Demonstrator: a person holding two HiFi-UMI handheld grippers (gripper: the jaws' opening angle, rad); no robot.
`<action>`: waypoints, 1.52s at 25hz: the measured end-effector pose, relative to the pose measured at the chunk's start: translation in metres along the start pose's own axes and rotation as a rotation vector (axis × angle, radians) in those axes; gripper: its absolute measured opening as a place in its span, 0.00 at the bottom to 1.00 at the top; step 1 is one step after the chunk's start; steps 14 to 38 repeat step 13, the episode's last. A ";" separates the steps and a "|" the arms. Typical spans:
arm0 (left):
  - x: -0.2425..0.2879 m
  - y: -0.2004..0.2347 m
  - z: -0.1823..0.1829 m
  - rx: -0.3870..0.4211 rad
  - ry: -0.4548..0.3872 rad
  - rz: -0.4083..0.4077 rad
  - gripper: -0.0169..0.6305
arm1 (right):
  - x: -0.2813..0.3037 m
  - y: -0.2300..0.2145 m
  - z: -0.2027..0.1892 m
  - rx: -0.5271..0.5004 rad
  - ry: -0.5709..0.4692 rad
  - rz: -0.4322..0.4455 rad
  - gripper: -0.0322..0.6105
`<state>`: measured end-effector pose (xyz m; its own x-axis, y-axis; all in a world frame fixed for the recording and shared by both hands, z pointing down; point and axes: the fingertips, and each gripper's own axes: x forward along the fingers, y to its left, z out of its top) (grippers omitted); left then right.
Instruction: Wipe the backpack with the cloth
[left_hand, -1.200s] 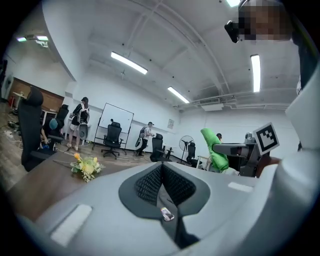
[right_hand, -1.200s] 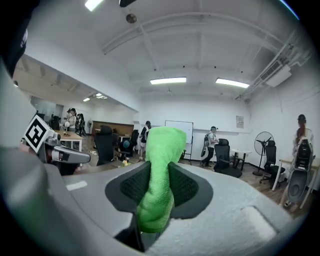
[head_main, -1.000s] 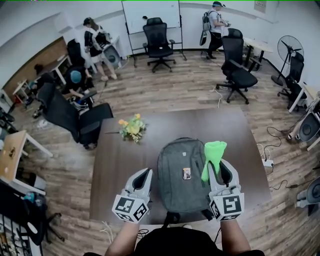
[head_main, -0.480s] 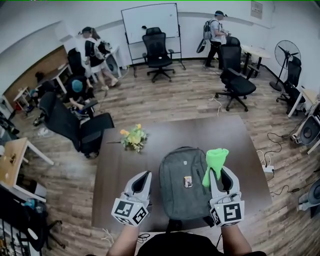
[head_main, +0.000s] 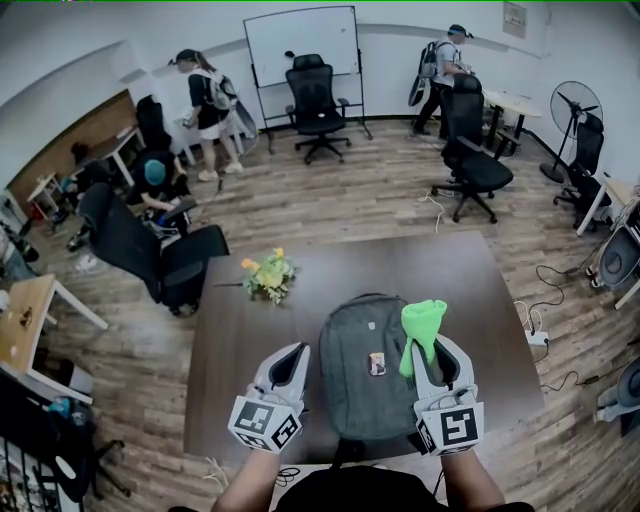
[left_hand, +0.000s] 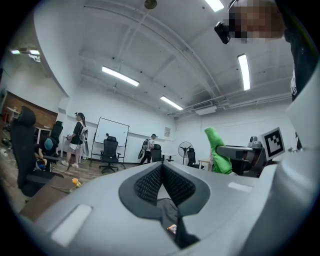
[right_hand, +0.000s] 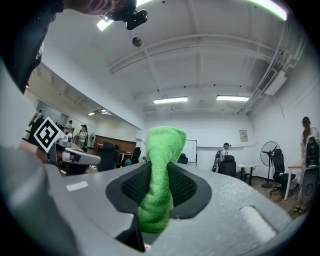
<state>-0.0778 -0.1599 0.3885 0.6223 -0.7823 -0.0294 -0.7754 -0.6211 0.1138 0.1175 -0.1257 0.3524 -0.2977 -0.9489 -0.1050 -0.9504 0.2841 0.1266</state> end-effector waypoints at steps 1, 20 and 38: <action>0.001 -0.002 0.001 0.007 0.003 -0.002 0.06 | 0.000 0.000 0.000 -0.001 0.006 0.002 0.20; 0.007 -0.025 -0.003 0.128 0.033 -0.030 0.06 | -0.003 0.012 -0.016 0.016 0.044 0.035 0.20; 0.007 -0.025 -0.003 0.128 0.033 -0.030 0.06 | -0.003 0.012 -0.016 0.016 0.044 0.035 0.20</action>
